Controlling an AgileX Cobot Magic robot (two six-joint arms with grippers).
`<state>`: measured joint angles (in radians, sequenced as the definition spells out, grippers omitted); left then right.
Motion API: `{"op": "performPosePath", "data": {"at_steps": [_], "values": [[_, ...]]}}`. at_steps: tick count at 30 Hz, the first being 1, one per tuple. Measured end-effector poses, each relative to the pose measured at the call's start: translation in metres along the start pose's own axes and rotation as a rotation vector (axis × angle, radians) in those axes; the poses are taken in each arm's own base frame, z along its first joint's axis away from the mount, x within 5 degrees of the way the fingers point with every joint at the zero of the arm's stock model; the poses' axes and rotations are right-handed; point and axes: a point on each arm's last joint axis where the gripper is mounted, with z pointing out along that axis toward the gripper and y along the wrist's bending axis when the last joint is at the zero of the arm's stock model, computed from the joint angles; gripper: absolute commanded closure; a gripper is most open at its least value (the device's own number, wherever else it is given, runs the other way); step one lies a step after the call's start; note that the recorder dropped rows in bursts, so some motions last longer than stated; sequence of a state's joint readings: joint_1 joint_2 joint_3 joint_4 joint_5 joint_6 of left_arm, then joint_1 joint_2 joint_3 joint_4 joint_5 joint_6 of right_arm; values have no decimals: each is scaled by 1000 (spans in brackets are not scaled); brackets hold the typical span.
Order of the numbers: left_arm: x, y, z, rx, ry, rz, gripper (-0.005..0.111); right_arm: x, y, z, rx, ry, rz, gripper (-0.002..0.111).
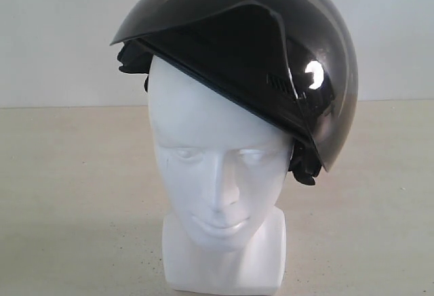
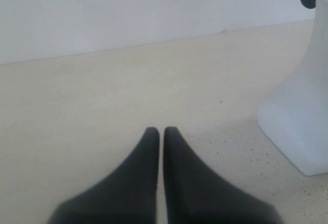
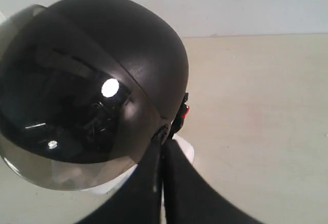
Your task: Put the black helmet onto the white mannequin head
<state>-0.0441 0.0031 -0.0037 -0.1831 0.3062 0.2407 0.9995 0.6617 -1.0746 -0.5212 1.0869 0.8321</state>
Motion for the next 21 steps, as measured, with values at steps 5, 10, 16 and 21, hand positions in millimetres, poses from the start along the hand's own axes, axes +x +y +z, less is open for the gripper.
{"op": "performPosePath", "data": {"at_steps": [5,10,16,21], "values": [[0,0,0,0,0,0,102,5,7,12,19,81,-9,108],[0,0,0,0,0,0,102,13,5,21,75,136,-70,108],[0,0,0,0,0,0,102,26,5,47,210,221,-143,108],[0,0,0,0,0,0,102,30,13,66,254,274,-174,108]]}}
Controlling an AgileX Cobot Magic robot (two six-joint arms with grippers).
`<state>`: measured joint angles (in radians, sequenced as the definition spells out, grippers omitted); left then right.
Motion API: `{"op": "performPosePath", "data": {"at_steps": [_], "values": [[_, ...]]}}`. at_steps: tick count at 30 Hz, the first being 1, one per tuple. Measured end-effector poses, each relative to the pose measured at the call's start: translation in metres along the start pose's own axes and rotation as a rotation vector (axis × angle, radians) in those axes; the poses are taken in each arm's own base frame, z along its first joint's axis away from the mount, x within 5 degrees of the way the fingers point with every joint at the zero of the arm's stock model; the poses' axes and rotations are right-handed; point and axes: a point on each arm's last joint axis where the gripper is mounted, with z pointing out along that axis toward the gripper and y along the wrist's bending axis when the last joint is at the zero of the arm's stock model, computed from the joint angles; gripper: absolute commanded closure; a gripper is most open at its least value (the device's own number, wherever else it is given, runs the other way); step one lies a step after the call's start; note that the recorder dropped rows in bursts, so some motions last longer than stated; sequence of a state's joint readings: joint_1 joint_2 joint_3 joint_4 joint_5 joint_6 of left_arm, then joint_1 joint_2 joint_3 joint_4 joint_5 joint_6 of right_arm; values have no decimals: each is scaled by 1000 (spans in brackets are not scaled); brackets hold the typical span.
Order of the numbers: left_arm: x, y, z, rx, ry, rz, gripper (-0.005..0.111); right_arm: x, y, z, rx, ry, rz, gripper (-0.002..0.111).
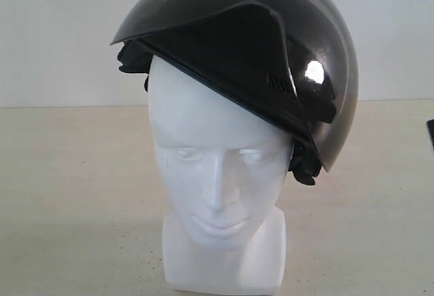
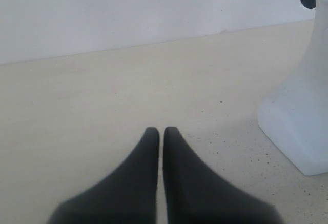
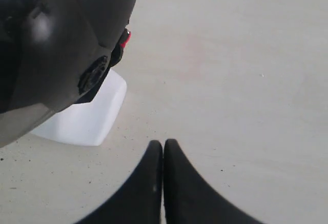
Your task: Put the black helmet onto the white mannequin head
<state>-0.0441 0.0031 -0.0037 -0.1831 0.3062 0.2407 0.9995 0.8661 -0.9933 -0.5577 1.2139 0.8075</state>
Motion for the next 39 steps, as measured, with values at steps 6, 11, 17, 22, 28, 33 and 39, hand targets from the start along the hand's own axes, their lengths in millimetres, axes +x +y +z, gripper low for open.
{"op": "performPosePath", "data": {"at_steps": [6,11,17,22,28,33,39], "values": [[0,0,0,0,0,0,102,-3,3,4,12,-22,-16,108],[0,0,0,0,0,0,102,-5,2,4,25,-38,-76,108],[0,0,0,0,0,0,102,-11,1,4,47,-97,-164,108],[0,0,0,0,0,0,102,-20,-2,11,65,-146,-154,108],[0,0,0,0,0,0,102,-32,-18,35,104,-111,-11,108],[0,0,0,0,0,0,102,-37,-37,48,68,-81,75,108],[0,0,0,0,0,0,102,-42,-63,51,-31,-100,200,108]]}}
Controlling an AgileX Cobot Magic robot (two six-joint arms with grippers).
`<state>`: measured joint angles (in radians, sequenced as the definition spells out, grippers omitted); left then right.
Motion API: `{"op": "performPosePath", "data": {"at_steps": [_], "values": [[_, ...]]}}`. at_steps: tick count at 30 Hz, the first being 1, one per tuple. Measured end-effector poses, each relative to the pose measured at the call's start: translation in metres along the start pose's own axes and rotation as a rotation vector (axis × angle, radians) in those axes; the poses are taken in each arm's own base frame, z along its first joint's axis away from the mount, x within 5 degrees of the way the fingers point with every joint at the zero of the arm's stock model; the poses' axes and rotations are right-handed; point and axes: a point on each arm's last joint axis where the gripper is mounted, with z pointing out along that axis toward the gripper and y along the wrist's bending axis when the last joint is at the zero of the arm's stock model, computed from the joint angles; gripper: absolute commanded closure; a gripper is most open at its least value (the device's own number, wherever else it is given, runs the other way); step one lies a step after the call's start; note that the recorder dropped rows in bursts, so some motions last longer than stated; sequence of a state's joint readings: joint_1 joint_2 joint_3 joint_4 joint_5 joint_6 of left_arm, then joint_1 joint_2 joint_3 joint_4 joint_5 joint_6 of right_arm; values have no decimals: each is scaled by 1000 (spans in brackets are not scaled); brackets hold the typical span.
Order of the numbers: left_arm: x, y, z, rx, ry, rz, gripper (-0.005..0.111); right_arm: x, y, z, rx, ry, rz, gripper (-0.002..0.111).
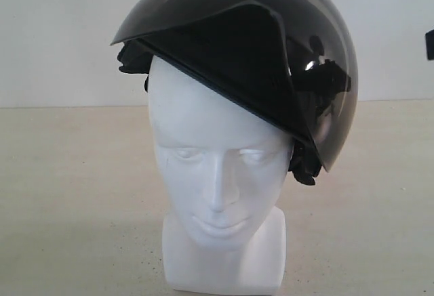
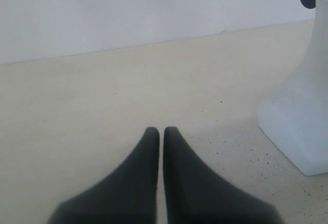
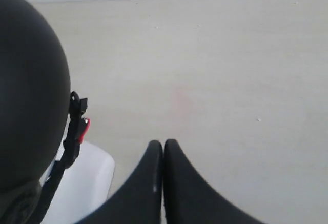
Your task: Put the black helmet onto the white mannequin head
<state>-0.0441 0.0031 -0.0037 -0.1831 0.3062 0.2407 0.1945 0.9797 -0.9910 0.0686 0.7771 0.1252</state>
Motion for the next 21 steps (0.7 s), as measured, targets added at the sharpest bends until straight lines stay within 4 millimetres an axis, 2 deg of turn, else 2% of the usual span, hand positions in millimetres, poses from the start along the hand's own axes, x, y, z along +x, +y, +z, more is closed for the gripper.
{"op": "performPosePath", "data": {"at_steps": [3,6,13,21], "values": [[0,0,0,0,0,0,102,-5,-11,4,-13,-14,50,108],[0,0,0,0,0,0,102,-6,-14,17,-43,23,46,108],[0,0,0,0,0,0,102,2,-13,55,-111,195,79,108],[0,0,0,0,0,0,102,2,-3,69,-241,235,135,108]]}}
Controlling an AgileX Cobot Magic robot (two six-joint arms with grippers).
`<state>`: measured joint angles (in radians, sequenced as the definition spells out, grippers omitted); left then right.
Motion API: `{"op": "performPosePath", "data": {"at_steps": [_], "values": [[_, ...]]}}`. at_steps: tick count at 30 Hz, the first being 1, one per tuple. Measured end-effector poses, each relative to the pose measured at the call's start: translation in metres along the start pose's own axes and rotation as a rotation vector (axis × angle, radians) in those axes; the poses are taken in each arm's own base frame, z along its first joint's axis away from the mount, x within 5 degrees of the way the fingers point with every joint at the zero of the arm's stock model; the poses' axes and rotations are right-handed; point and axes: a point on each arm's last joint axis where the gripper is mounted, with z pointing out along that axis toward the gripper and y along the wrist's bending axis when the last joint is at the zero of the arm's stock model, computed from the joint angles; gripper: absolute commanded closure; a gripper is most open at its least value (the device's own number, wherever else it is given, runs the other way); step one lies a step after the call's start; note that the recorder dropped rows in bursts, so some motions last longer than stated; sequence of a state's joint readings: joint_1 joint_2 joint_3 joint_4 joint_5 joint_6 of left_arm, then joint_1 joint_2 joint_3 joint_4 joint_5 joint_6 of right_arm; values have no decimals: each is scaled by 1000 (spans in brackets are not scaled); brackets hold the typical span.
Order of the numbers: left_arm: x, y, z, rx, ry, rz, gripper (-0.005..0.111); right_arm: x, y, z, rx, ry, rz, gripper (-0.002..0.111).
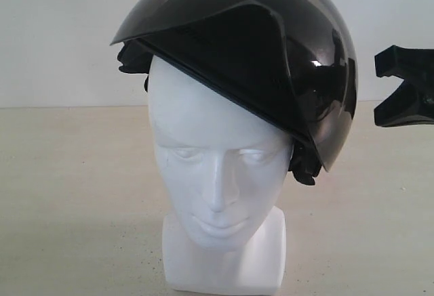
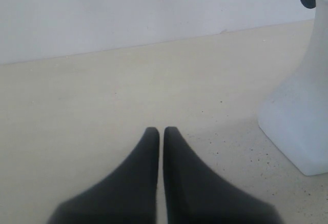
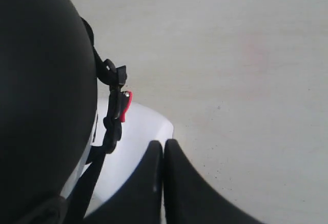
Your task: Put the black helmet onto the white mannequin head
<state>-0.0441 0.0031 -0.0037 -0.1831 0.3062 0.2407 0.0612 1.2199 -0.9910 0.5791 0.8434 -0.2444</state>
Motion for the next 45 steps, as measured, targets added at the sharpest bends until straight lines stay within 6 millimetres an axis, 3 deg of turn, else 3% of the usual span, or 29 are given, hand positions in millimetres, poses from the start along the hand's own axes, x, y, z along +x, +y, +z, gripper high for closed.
{"op": "performPosePath", "data": {"at_steps": [31,33,37,41,45], "values": [[-1,-1,0,7,-12,-31,102,-4,-3,2,29,-37,-26,108],[-9,-1,0,24,-99,-170,102,-5,-4,2,34,-43,-29,108],[-37,18,-10,-45,-477,-733,102,-6,-4,1,41,-66,-33,108],[-51,39,-26,-170,-788,-851,102,-11,4,-17,37,-143,-57,108],[-62,35,-29,-87,-774,-930,102,-30,17,-39,13,-197,-91,108]]}}
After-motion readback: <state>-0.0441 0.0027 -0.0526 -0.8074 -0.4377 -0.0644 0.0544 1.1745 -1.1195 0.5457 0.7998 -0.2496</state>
